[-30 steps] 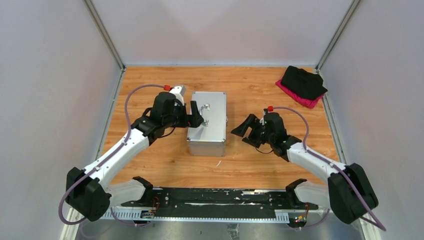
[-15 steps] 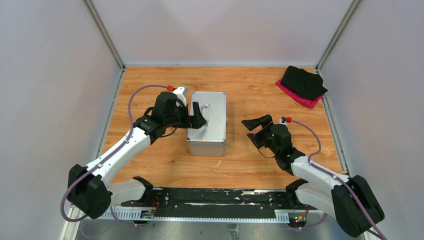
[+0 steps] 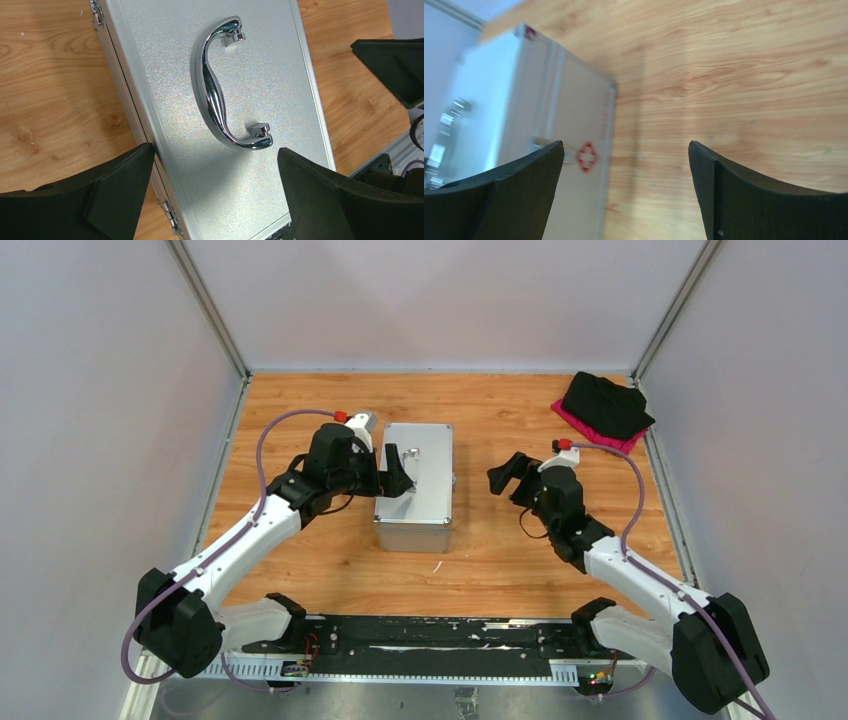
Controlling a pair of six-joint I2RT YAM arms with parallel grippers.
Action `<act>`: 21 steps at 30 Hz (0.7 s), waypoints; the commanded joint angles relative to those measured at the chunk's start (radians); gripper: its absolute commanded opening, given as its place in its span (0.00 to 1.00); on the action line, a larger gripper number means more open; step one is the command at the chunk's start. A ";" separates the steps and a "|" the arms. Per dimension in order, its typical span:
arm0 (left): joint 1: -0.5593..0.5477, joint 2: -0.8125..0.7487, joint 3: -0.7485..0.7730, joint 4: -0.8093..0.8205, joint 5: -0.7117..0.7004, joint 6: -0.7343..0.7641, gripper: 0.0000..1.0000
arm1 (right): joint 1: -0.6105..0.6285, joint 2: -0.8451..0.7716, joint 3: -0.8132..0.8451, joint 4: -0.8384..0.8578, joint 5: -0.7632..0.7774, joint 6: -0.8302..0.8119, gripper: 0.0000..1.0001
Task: Organize the medicine kit
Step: Close the medicine box at the center of the board.
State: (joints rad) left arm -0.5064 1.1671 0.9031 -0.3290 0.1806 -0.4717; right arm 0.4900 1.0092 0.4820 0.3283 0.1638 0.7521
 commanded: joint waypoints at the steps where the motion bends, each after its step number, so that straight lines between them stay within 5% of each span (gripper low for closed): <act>1: -0.003 -0.002 0.002 0.016 0.024 0.006 0.99 | 0.010 0.013 0.001 -0.025 0.010 -0.474 0.99; 6: -0.002 -0.001 0.005 0.016 0.021 0.008 0.99 | 0.010 0.054 -0.072 0.221 -0.221 -0.718 0.99; 10: -0.003 -0.003 0.000 0.017 0.022 0.008 0.99 | 0.011 0.125 -0.200 0.543 -0.356 -0.747 0.99; 14: -0.003 0.012 -0.001 0.022 0.032 0.013 0.99 | 0.024 0.208 -0.288 0.786 -0.363 -0.783 0.98; 21: -0.003 0.042 0.012 0.024 0.041 0.021 0.99 | 0.138 0.337 -0.287 0.890 -0.263 -0.902 0.98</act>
State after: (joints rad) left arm -0.5060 1.1885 0.9031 -0.3233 0.1833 -0.4618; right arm 0.5648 1.2907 0.1879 1.0451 -0.1501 -0.0467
